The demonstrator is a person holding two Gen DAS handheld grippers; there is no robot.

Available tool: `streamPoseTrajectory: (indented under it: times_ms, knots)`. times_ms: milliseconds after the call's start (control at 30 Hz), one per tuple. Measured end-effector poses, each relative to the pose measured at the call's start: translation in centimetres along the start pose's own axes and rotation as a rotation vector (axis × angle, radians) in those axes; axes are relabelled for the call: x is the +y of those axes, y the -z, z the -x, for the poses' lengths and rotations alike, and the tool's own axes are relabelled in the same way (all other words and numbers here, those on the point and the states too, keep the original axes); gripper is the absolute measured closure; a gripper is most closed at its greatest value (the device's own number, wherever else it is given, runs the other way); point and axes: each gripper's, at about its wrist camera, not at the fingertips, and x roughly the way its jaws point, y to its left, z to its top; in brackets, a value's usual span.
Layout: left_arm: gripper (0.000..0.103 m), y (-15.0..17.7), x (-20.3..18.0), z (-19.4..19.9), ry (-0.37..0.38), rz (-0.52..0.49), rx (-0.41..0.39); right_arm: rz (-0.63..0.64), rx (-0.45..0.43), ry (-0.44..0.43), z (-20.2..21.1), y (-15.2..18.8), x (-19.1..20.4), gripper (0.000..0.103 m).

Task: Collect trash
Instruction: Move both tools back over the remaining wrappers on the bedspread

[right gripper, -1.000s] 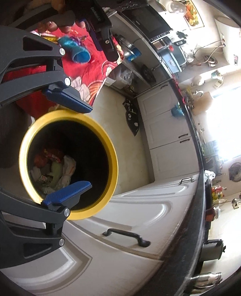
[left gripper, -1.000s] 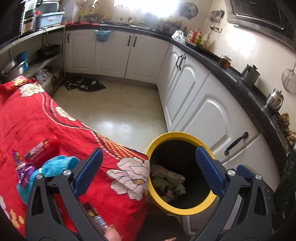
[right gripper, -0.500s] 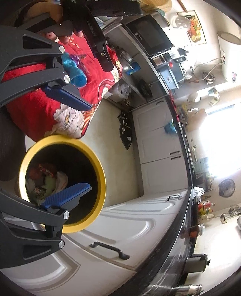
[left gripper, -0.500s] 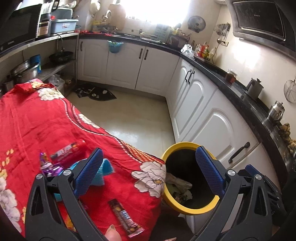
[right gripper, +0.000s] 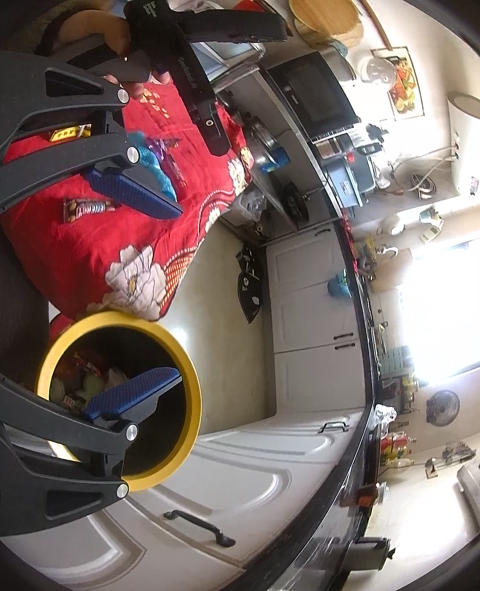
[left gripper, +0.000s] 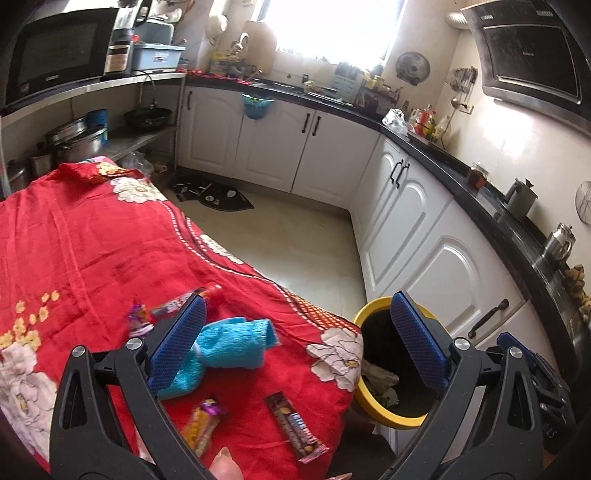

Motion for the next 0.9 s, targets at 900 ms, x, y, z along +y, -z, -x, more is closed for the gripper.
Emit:
streamPoseTrajectory:
  times_ms: [900]
  knots:
    - [0.011,0.0,13.5,3.3,-0.128,0.24,-0.011,0.186,0.13,-0.169,-4.3,2.5,10.5,0.023]
